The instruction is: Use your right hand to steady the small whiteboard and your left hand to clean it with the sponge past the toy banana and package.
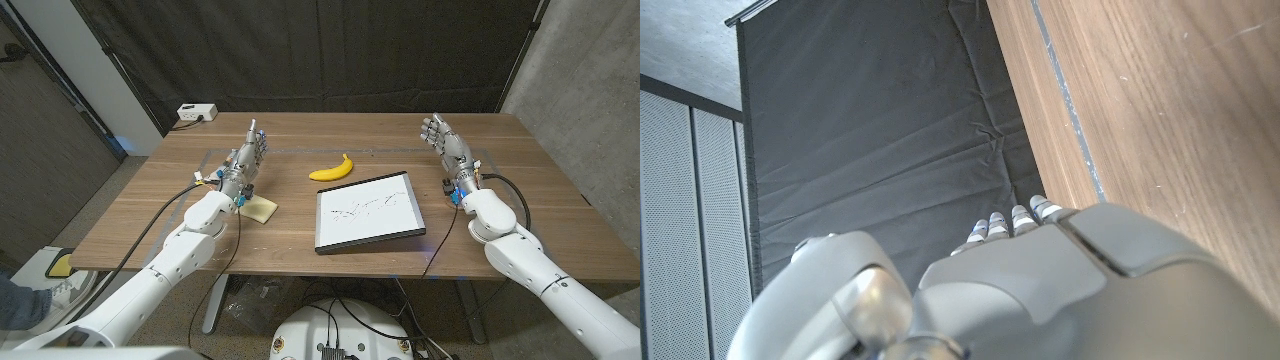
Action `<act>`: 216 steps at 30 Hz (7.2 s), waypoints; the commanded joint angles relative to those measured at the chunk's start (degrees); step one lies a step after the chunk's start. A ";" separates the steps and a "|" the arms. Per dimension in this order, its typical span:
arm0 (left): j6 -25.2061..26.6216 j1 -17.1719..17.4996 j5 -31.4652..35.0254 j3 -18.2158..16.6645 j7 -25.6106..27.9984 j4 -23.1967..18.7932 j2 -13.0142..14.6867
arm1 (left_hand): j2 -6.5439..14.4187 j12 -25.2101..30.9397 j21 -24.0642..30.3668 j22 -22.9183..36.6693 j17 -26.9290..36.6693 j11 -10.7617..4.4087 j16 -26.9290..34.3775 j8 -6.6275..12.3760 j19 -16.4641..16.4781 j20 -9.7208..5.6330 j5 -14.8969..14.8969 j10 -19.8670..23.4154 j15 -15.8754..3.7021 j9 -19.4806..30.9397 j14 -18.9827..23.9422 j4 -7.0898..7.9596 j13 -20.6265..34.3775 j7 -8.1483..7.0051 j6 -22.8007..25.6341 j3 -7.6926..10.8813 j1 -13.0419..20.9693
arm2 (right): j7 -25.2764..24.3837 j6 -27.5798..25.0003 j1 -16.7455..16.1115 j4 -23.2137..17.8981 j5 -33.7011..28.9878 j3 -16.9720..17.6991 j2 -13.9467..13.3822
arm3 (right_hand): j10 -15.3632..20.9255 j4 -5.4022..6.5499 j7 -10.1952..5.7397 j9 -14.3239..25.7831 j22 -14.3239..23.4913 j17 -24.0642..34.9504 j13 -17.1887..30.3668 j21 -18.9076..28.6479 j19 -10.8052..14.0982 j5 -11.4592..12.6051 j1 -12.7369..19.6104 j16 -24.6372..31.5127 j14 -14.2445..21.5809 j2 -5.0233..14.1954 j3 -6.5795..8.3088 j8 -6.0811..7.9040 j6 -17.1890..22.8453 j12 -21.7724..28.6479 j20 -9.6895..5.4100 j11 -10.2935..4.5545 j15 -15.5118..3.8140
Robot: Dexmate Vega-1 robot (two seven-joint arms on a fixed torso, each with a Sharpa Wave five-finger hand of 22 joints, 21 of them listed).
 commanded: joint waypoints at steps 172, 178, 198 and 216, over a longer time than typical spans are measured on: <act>2.93 4.25 0.19 -0.91 1.06 -5.38 3.76 | 3.19 -0.16 -0.06 0.23 0.32 0.19 -0.28 0.08 -0.71 2.89 0.10 1.86 0.75 0.31 0.83 -1.57 0.29 -1.90 2.71 0.45 4.58 | 19.30 -54.45 2.06 -27.35 23.97 0.39 -34.65 | 5.59 -1.67 7.35 0.60 -0.09 0.81 0.16 4.50 39.74 0.22 27.83 0.76 23.26 -2.89 1.76 -0.64 -2.57 -1.20 -7.51 5.54 -0.03; 2.91 4.15 0.17 -0.87 0.83 -5.32 3.83 | 3.30 -0.15 -0.04 0.23 0.33 0.15 -0.27 0.09 -0.70 2.95 0.07 1.91 0.78 0.31 0.86 -1.57 0.29 -1.93 2.82 0.47 4.66 | 18.69 -54.65 2.94 -27.04 23.88 -0.92 -34.29 | 6.64 -1.47 7.37 0.60 0.14 0.85 0.15 4.45 39.88 0.21 28.31 0.71 23.70 -2.77 1.75 -0.40 -1.82 -0.83 -8.02 5.54 -0.77; 2.49 4.26 -0.05 -0.99 0.70 -4.77 3.64 | 3.64 -0.16 0.00 0.24 0.33 0.23 -0.25 0.13 -0.68 3.05 -0.03 1.99 0.82 0.33 0.97 -1.60 0.30 -2.36 3.22 0.54 4.93 | 15.86 -57.43 6.25 -28.18 20.95 -5.12 -33.34 | 16.27 -1.18 7.42 0.37 1.32 0.88 0.02 5.62 41.50 0.24 31.91 1.04 29.24 -2.64 1.35 0.52 4.77 0.93 -10.68 2.52 -3.83; 2.62 4.66 -0.06 -1.25 1.32 -5.37 3.70 | 3.91 -0.13 0.04 0.24 0.33 0.22 -0.21 0.17 -0.63 3.07 -0.13 2.16 0.75 0.35 1.13 -1.61 0.30 -2.56 3.56 0.58 5.12 | 10.35 -56.17 3.60 -30.51 20.83 -3.17 -33.89 | 31.02 -1.64 1.91 0.56 5.01 1.44 0.13 13.75 47.89 0.20 42.08 3.27 44.20 -1.27 3.22 1.20 15.20 2.25 -11.55 -6.80 -13.58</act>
